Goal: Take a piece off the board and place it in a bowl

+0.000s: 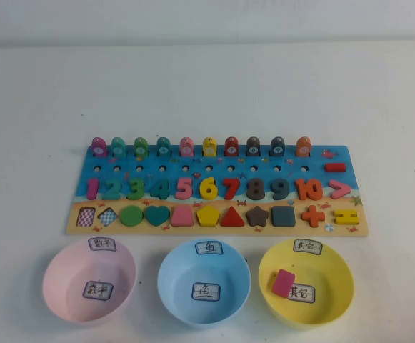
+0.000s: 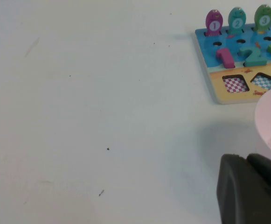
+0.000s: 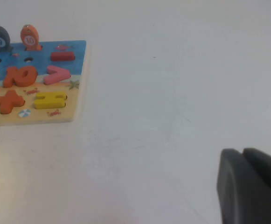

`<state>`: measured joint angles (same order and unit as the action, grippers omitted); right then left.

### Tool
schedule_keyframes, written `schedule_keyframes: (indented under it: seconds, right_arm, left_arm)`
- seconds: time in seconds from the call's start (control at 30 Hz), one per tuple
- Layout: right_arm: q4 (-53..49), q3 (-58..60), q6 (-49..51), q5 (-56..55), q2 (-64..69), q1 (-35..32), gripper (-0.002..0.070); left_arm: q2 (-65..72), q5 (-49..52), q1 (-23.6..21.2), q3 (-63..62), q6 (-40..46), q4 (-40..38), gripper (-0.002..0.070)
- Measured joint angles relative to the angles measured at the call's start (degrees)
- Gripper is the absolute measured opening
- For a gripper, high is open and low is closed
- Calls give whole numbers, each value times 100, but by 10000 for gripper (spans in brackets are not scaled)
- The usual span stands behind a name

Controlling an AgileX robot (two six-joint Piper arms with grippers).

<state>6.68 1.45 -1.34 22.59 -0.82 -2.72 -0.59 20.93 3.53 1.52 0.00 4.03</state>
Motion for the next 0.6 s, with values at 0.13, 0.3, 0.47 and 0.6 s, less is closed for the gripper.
schedule_keyframes:
  seconds: [0.13,0.3,0.47,0.6]
  right_arm:
    - [0,0,0,-20,0,0,-17]
    - [253,0,0,-95,0,0,-17]
    - [1397,0,0,-525,0,0,-17]
    - [2403,0,0,-1006,0,0,-17]
  left_arm:
    - [0,0,0,0,0,0,-4]
    - [0,0,0,0,0,0,-4]
    - [0,0,0,0,0,0,-5]
    - [0,0,0,0,0,0,-5]
